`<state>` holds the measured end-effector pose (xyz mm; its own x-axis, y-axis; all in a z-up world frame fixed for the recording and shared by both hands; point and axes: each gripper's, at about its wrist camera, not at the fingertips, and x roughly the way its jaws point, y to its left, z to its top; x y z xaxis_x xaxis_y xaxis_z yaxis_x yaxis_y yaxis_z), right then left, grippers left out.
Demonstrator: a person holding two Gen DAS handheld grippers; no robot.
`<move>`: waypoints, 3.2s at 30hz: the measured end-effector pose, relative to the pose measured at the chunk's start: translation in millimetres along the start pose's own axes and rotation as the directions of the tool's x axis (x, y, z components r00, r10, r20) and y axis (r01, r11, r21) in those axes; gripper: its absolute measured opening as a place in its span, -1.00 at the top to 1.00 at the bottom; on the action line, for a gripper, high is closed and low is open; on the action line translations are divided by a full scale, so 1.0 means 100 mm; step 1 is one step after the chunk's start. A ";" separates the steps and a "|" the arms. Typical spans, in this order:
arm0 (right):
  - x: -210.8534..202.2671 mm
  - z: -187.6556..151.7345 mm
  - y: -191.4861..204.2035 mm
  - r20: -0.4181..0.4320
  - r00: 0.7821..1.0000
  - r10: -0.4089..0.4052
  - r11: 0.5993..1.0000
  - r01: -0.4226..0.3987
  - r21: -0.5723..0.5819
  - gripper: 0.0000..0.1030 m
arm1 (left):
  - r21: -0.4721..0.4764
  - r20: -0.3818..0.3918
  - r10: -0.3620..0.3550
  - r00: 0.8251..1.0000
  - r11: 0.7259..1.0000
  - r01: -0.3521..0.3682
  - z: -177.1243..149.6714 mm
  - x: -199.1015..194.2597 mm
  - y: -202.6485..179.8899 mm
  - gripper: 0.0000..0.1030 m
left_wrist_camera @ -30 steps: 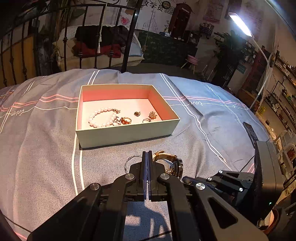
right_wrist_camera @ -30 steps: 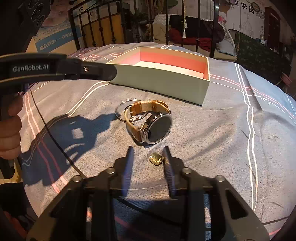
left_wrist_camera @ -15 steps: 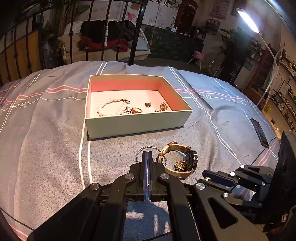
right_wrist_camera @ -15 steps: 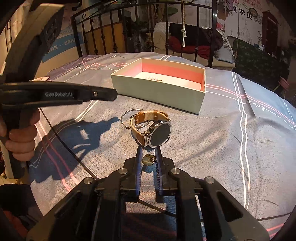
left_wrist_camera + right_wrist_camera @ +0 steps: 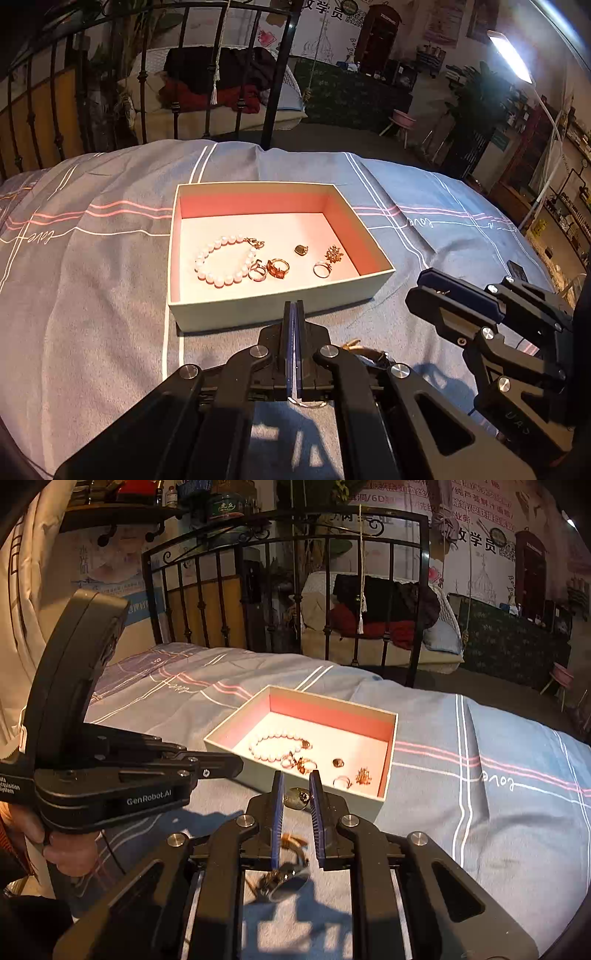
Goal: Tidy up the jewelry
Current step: 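Carry the gold ring into the box with the right tool and open it, then grasp the watch by its case with the right tool, then lower the watch into the box with the right tool and open it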
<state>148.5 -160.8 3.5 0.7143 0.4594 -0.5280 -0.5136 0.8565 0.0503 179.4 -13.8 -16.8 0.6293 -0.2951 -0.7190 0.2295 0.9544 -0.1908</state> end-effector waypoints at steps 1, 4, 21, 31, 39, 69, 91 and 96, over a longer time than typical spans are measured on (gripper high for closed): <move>0.02 0.06 -0.02 0.012 1.000 -0.008 1.000 0.008 -0.004 0.72 | -0.005 0.003 0.002 1.000 1.000 -0.002 0.05 0.02 0.02 1.00; 0.13 0.19 -0.09 0.026 1.000 -0.016 1.000 0.017 -0.007 0.72 | -0.019 0.005 0.010 1.000 1.000 -0.010 0.20 0.09 0.06 1.00; 1.00 0.18 -0.32 -0.136 0.990 -0.031 0.999 0.035 0.030 0.72 | -0.035 -0.097 0.062 0.993 0.997 -0.066 0.48 0.73 0.16 1.00; 1.05 0.11 -0.36 -0.163 0.987 -0.013 0.999 0.019 0.037 0.71 | -0.039 -0.097 0.071 0.993 0.996 -0.075 0.50 0.77 0.18 0.99; 0.67 0.01 -0.29 -0.109 0.994 0.003 0.997 0.006 0.082 0.25 | -0.021 -0.034 0.063 0.997 0.998 -0.064 0.35 0.42 0.15 0.12; 0.05 -0.66 -0.12 -0.175 0.982 -0.070 0.998 0.069 -0.012 0.38 | 0.045 -0.104 0.119 0.987 0.992 -0.115 -0.56 0.24 0.03 -0.01; -0.10 -0.54 -0.18 -0.083 0.993 -0.085 0.993 0.091 0.073 0.81 | 0.051 -0.046 0.091 0.995 0.995 -0.088 -0.42 0.09 -0.02 1.00; -0.04 -0.33 -0.14 -0.053 0.996 -0.073 0.996 0.076 0.055 0.82 | 0.062 -0.029 0.090 0.996 0.994 -0.088 -0.29 0.05 -0.06 1.00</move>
<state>136.8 -182.7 -23.4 0.7239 0.3822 -0.5744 -0.4310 0.9006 0.0561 159.6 -20.2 -38.7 0.6259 -0.2063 -0.7522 0.2187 0.9721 -0.0846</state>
